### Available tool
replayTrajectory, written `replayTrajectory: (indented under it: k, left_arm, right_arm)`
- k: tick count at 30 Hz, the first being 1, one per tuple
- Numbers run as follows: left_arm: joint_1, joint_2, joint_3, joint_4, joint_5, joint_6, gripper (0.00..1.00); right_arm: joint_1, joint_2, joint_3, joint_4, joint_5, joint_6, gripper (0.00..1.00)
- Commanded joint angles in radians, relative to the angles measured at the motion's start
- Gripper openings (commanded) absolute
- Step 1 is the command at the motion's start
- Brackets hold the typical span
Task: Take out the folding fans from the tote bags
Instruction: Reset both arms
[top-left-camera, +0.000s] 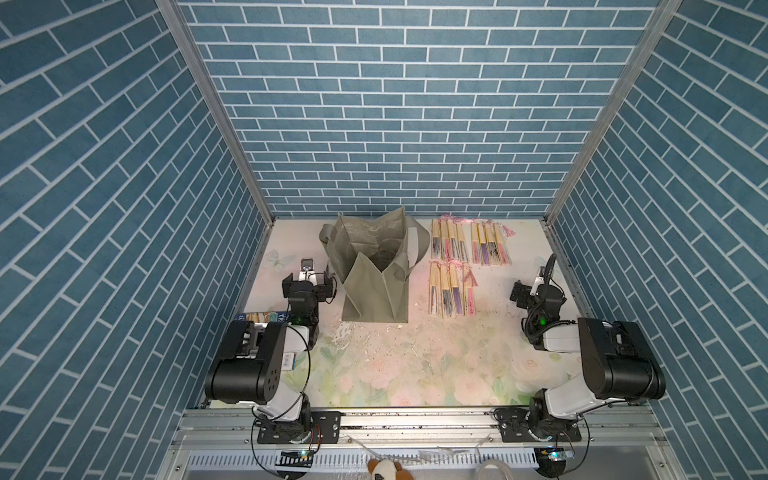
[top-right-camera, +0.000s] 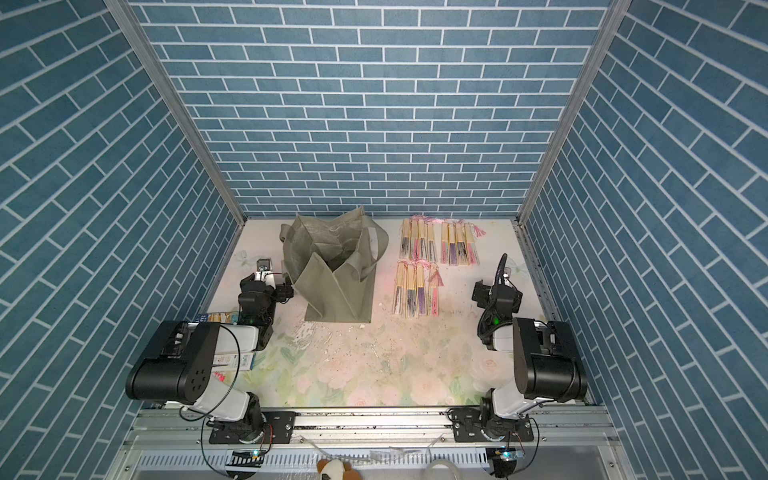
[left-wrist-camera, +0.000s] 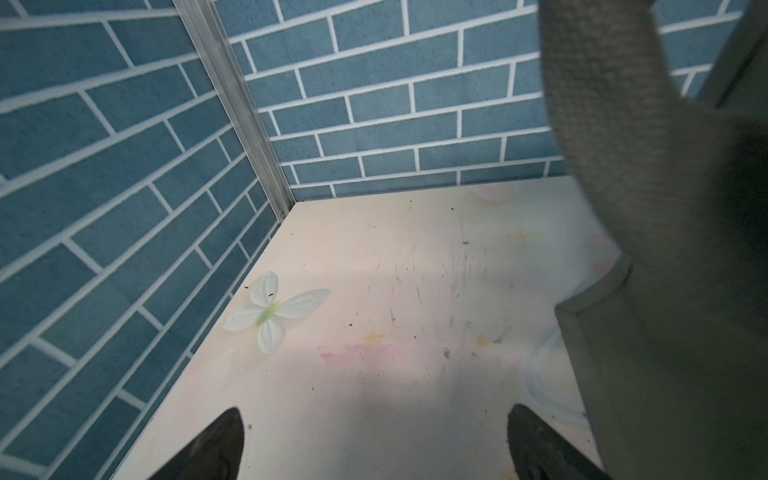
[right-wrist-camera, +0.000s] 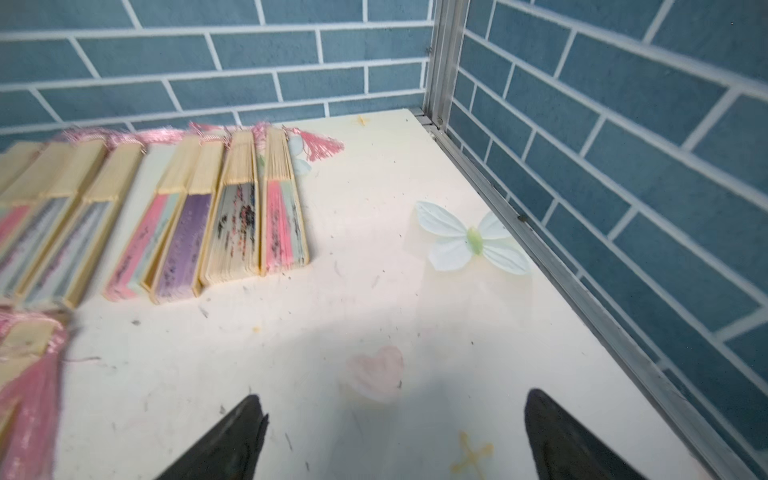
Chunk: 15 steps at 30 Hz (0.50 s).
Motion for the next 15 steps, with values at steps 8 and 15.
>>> replayTrajectory:
  k: [8, 15]
  left_arm:
    - [0.006, -0.004, -0.007, -0.088, 0.072, -0.028, 0.99]
    - [-0.001, -0.008, -0.022, -0.068, 0.064, -0.023, 1.0]
  right_arm:
    - [-0.001, 0.006, 0.023, -0.023, -0.099, -0.036, 0.99]
    - [0.016, -0.006, -0.003, 0.016, -0.074, -0.051, 0.99]
